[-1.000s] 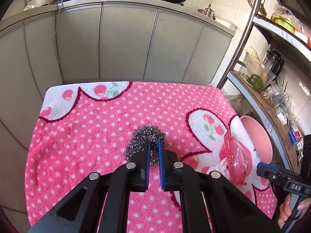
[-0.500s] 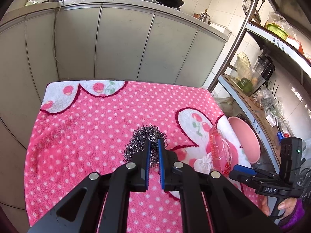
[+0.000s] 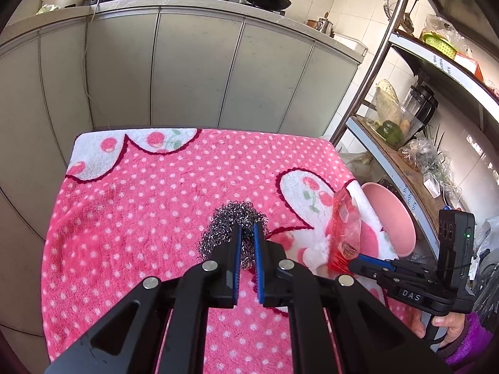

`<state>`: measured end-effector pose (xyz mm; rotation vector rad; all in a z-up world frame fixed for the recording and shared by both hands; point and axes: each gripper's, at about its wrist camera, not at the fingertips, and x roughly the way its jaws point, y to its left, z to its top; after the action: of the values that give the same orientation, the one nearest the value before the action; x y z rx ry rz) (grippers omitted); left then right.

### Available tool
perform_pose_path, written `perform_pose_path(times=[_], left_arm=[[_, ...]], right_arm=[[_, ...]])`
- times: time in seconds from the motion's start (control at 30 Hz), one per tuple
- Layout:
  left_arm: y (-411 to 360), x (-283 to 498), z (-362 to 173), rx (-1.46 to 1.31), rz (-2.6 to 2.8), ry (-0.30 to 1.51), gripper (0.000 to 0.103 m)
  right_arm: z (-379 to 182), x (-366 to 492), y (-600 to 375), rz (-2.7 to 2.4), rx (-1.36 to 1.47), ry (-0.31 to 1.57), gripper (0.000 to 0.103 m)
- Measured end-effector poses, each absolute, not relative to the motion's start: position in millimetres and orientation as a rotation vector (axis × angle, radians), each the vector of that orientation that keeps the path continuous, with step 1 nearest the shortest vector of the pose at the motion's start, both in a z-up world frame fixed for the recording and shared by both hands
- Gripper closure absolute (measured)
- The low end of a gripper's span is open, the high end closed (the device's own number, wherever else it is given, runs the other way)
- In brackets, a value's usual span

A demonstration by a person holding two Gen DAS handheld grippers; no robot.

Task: Collect trash
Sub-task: 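Grasp the red snack wrapper with the right tool while the left tool holds the scrubber, then carry the steel-wool scrubber and red wrapper over the pink bucket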

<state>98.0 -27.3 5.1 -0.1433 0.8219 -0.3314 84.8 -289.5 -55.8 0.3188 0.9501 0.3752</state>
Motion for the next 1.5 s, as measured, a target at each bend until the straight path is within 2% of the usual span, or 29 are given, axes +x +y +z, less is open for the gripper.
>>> perform_pose_path(times=[0.17,0.83,1.23,1.5], left_arm=[[-29.3,98.0,9.3,-0.138,-0.335,0.812,0.096],[-72.0,94.0,45.7,-0.086,-0.435,0.731,0.096],[-175.2,99.0,74.1,-0.01,-0.645,0.681,0.096],[-258.0,101.8,69.3,0.044,-0.771,0.687,0.096]], right_arm=[[-55.0,80.8,-292.5,0.365,0.307,0.945,0.101],[-18.5,53.6,-332.4,0.294,0.34,0.784,0.101],[-17.5,31.6,-413.4,0.042,0.385,0.725,0.101],[-38.8,22.2,-466.9,-0.122,0.382,0.752,0.101]])
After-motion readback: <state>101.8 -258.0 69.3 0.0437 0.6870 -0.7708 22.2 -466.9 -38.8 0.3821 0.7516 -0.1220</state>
